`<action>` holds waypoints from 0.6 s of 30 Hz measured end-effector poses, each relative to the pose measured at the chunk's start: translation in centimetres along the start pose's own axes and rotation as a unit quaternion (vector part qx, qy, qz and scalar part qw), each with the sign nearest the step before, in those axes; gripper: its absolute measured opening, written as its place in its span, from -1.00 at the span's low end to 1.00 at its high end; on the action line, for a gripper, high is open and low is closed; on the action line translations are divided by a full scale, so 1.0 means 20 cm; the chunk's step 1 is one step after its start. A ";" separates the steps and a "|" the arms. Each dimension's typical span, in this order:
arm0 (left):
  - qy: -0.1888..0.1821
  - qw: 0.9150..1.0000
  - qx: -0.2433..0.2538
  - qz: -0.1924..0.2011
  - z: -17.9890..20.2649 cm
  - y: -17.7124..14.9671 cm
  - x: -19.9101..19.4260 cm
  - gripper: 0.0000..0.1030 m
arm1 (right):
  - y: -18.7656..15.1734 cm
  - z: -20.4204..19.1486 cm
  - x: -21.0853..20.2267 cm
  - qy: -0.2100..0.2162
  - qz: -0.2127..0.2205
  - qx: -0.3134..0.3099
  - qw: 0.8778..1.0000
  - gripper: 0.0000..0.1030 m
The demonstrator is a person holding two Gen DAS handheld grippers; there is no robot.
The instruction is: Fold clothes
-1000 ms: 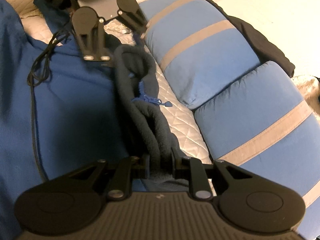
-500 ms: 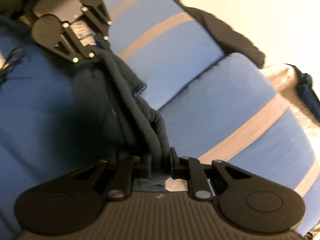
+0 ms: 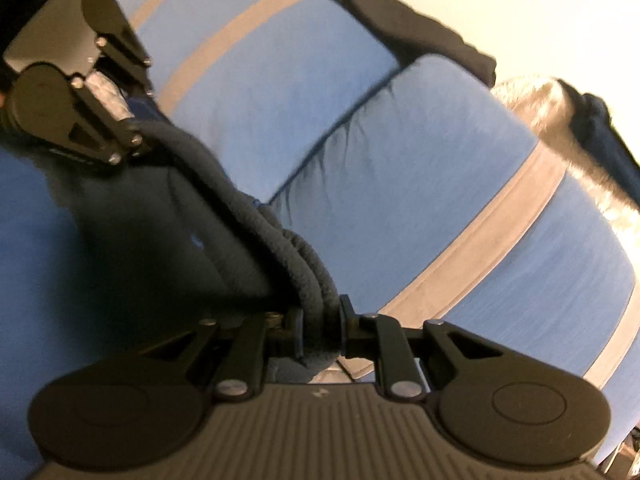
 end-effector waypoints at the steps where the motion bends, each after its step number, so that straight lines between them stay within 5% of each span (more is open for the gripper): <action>1: 0.006 1.000 0.003 0.003 -0.03 -0.01 0.00 -0.02 | 0.00 -0.01 0.03 -0.001 -0.005 0.000 1.000 -0.69; 7: -0.016 0.996 -0.081 -0.021 -0.36 -0.18 -0.02 0.24 | -0.02 0.01 0.16 0.006 -0.030 0.030 0.999 -0.63; 8: -0.022 0.995 -0.095 -0.029 -0.40 -0.21 -0.02 0.24 | -0.03 0.01 0.18 0.009 -0.038 0.035 0.999 -0.42; 10: -0.029 0.992 -0.118 -0.038 -0.48 -0.27 -0.02 0.24 | -0.02 0.02 0.18 -0.016 -0.037 0.037 0.999 0.37; 12: -0.032 0.990 -0.134 -0.040 -0.54 -0.32 -0.02 0.24 | -0.02 0.04 0.14 -0.038 -0.028 0.052 0.998 0.93; 18: -0.019 0.982 -0.181 -0.043 -0.63 -0.34 0.07 0.24 | -0.07 0.17 -0.03 -0.047 0.000 0.110 0.993 1.00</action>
Point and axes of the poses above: each gripper's, at about its wrist camera, not at the fingertips, and x roughly the way its jaws point, z to its right, y to its top, the point moved 5 cm from there along x, roughly the way its jaws point, and after that the axes turned 10 degrees about -x, right-handed, at the moved point
